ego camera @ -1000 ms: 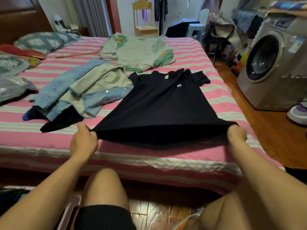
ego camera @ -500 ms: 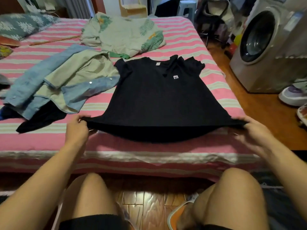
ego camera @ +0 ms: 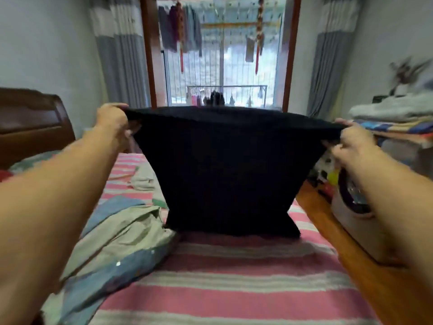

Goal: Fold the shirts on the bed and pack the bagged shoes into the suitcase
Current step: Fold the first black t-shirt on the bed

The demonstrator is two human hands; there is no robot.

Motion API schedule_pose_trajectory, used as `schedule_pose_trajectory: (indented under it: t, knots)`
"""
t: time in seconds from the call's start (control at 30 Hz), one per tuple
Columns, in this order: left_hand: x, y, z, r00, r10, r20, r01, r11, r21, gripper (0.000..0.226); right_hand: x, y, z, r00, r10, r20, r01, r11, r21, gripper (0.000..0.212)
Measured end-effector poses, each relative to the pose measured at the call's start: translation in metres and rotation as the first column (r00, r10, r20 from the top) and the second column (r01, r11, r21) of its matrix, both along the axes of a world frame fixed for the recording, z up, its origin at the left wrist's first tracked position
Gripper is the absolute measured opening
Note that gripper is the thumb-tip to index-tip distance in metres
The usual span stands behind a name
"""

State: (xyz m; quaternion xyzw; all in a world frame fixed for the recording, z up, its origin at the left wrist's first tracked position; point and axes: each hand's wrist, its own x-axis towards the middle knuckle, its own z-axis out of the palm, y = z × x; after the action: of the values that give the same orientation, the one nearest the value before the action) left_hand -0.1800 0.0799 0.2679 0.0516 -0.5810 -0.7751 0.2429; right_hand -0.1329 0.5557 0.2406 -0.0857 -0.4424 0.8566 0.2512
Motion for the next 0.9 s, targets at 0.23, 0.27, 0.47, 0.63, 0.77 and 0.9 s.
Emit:
schedule_pose_trajectory:
  t: [0.23,0.27,0.47,0.63,0.77,0.9]
  knots:
    - [0.066,-0.008,0.053,0.994,0.007,-0.107,-0.003,0.999,0.042,0.037,0.056,-0.004,0.054,0.994,-0.081,-0.076,0.078,0.996,-0.037,0.041]
    - [0.079,-0.009,0.044,0.997,0.017,-0.082,-0.015,1.0,0.026,0.039,0.073,-0.005,0.047,0.995,-0.077,-0.064,0.076,0.997,-0.01,0.041]
    - [0.178,-0.016,-0.077,0.989,-0.007,0.148,0.038,0.978,-0.207,0.035,0.17,0.001,-0.061,0.984,-0.119,0.134,0.083,0.965,0.248,0.036]
    - [0.268,-0.023,-0.236,0.935,-0.004,0.354,0.086,0.972,-0.217,0.033,0.267,0.008,-0.208,0.927,-0.135,0.35,0.0,0.933,0.361,0.034]
    - [0.315,-0.039,-0.371,0.804,0.049,0.593,0.077,0.98,-0.185,0.031,0.33,0.002,-0.313,0.847,-0.088,0.524,-0.024,0.979,0.203,0.026]
    - [0.323,-0.051,-0.433,0.714,0.047,0.699,0.082,0.985,-0.15,0.022,0.344,-0.004,-0.368,0.808,-0.051,0.588,0.034,0.999,0.039,0.012]
